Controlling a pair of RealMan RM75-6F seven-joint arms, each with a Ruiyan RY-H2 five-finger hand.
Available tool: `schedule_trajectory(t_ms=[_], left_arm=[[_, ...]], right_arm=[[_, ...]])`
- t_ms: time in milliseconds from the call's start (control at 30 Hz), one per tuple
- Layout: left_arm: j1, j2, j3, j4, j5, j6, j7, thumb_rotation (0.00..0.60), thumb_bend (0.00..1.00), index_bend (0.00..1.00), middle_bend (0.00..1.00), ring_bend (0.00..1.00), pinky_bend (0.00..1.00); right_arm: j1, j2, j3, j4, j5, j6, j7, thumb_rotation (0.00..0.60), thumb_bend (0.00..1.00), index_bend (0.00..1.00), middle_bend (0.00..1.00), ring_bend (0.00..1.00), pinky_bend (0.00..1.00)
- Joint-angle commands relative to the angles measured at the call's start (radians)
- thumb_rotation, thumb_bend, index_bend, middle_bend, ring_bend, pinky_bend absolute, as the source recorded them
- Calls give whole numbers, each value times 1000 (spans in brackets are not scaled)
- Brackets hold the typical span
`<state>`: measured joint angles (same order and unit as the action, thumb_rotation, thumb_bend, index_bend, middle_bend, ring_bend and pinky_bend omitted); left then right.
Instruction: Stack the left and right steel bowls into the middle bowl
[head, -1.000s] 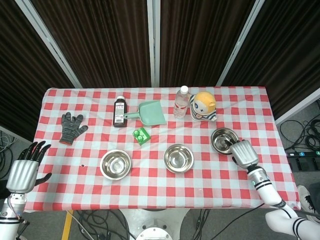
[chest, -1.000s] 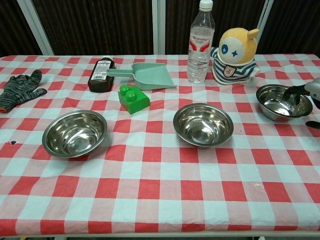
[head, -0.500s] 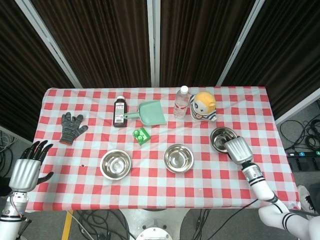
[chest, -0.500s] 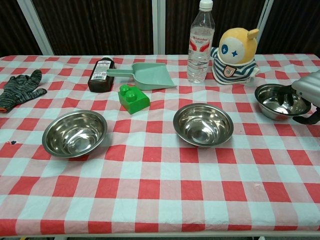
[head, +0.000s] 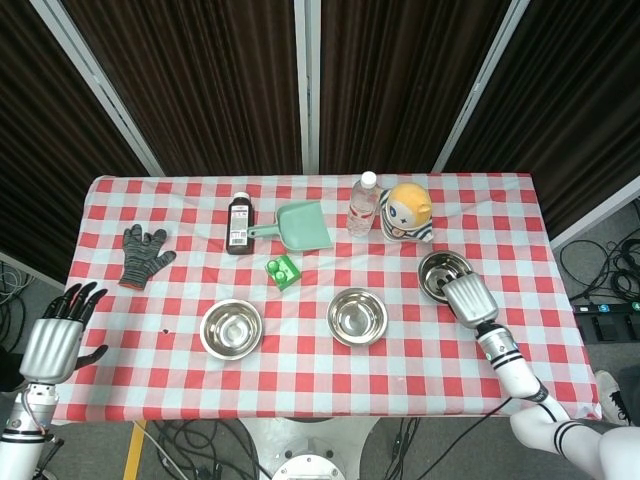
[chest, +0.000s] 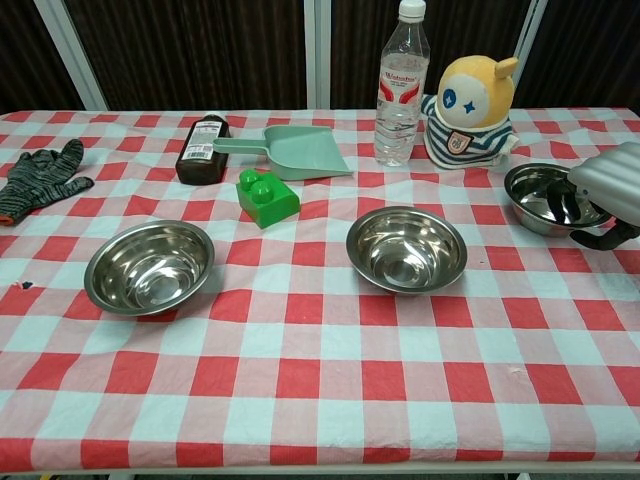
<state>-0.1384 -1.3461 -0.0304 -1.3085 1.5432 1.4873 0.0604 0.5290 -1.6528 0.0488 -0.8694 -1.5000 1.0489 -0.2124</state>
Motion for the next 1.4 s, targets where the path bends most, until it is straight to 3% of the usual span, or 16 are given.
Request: schedule_trajectory(t_ms=[33,800,1100,1267,1400], left_arm=[[-1,-1,0,1,1,1,-1,600,127,197,216,126,241],[-1,-5,5,-3,2,0,-2,600,128,197,216,126,242],[-3,-6,4,-5,1,-3,-5,600,128,198,216,126,242],[-2,-4,2,-7,-2,0,-7,600,127,197,216,126,242],[-4,3,-8,-13,-9,4,-9,600,127,197,216,126,242]], right_arm=[[2,-4,-1,5,-1,1,3,600,290,516,514,557,609],[11,-42,-9,58,3,-3,17,600,330,635,597,608,609],[11,-40,-6,59,3,11,27,600,336,638,601,608,609],[17,-23,1,25,-8,39,15,600,336,638,601,608,609],[34,17,12,-68,-30,74,-19,600,336,638,601,608,609]])
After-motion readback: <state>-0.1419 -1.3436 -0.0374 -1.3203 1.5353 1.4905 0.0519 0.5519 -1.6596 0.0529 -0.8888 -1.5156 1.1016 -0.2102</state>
